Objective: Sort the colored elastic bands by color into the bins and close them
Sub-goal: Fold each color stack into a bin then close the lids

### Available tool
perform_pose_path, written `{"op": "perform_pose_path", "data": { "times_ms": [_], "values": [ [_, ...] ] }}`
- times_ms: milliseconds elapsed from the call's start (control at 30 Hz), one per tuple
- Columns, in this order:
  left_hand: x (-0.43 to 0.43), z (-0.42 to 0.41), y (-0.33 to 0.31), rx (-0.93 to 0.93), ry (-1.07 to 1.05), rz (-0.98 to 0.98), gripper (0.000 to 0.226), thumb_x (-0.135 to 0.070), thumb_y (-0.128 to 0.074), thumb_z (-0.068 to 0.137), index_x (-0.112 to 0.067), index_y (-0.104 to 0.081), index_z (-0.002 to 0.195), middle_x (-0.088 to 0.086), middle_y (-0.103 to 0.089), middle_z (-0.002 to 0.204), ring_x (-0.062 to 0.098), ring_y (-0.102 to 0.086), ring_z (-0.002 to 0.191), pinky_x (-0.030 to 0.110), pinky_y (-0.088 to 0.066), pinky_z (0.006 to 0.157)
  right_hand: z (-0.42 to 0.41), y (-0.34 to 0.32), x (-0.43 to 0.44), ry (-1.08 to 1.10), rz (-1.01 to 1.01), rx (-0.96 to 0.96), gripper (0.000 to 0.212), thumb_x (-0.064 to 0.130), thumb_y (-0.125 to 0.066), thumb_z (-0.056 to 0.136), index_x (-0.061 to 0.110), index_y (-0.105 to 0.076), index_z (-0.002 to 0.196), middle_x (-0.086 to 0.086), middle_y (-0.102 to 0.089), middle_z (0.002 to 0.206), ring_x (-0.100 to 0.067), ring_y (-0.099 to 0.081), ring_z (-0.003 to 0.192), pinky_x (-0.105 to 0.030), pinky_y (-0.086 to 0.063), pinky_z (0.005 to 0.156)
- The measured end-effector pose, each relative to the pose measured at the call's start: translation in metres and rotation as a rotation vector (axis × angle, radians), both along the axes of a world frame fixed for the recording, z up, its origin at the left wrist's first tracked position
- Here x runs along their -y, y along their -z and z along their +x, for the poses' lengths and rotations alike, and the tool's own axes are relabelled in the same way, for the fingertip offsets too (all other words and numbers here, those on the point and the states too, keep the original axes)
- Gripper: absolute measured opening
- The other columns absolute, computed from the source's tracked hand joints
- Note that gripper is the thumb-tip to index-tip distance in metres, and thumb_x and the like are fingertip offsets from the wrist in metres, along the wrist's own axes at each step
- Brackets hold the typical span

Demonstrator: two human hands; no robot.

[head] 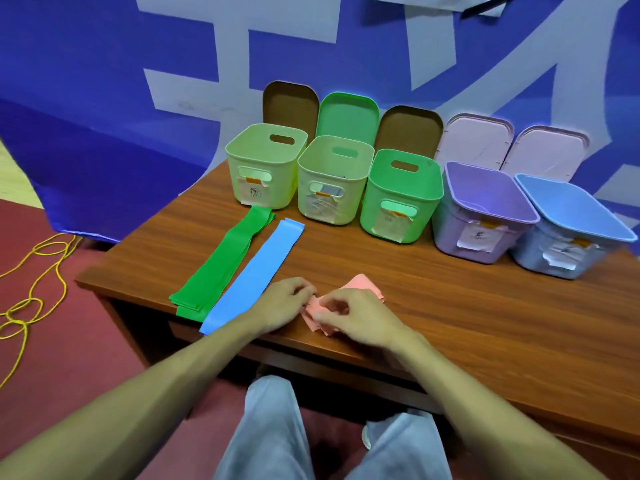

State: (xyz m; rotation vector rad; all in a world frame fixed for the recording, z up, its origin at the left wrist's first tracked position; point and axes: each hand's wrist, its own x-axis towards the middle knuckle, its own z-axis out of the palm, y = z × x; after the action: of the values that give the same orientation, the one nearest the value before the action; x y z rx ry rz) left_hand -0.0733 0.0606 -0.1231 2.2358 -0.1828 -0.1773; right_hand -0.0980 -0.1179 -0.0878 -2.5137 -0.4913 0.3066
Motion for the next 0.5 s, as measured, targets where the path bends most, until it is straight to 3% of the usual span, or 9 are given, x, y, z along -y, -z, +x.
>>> {"op": "perform_pose_path", "data": {
  "times_ms": [67,133,267,400,500],
  "values": [
    [0.007,0.002,-0.003,-0.010,0.021,0.052,0.031,-0.042,-0.049,0.093,-0.021,-0.067,0.105,-0.004,-0.063,0.107,0.012,-0.057,0.098,0.029,-0.045,0.087,0.003,-0.009,0.012,-0.039,-0.022,-0.039,0.041,0.052,-0.056,0.088,0.028,-0.063,0.120,0.008,-0.065,0.120,-0.007,-0.058,0.106,-0.027,-0.044,0.097],
    [0.012,0.004,-0.006,-0.018,0.038,0.144,0.035,-0.049,-0.057,0.086,-0.022,-0.067,0.106,-0.006,-0.059,0.102,0.011,-0.056,0.094,0.027,-0.045,0.081,0.007,-0.014,0.025,0.007,-0.024,-0.001,0.029,0.042,-0.054,0.091,0.028,-0.067,0.113,0.010,-0.067,0.114,-0.006,-0.059,0.102,-0.024,-0.043,0.092],
    [0.014,0.005,-0.007,-0.008,0.078,0.285,0.040,-0.043,-0.071,0.077,-0.021,-0.063,0.109,-0.004,-0.055,0.105,0.010,-0.053,0.092,0.025,-0.043,0.076,0.026,-0.008,0.048,0.371,0.011,0.127,0.024,0.023,-0.057,0.091,0.017,-0.066,0.112,0.003,-0.066,0.115,-0.011,-0.058,0.103,-0.022,-0.042,0.088],
    [0.017,0.001,-0.012,-0.019,0.071,0.300,0.042,-0.036,-0.072,0.078,-0.020,-0.060,0.114,-0.005,-0.051,0.105,0.010,-0.051,0.091,0.024,-0.042,0.075,0.043,0.004,0.052,0.502,-0.039,-0.093,0.038,0.033,-0.061,0.088,0.012,-0.060,0.119,-0.003,-0.063,0.116,-0.019,-0.058,0.105,-0.027,-0.044,0.083],
    [0.019,0.001,-0.016,-0.051,0.083,0.298,0.044,-0.034,-0.072,0.079,-0.019,-0.057,0.118,-0.003,-0.050,0.107,0.010,-0.051,0.091,0.023,-0.042,0.074,0.049,0.008,0.045,0.559,0.029,-0.146,0.016,0.021,-0.065,0.083,0.018,-0.064,0.099,-0.003,-0.067,0.106,-0.016,-0.060,0.092,-0.028,-0.045,0.072]
  ]
}}
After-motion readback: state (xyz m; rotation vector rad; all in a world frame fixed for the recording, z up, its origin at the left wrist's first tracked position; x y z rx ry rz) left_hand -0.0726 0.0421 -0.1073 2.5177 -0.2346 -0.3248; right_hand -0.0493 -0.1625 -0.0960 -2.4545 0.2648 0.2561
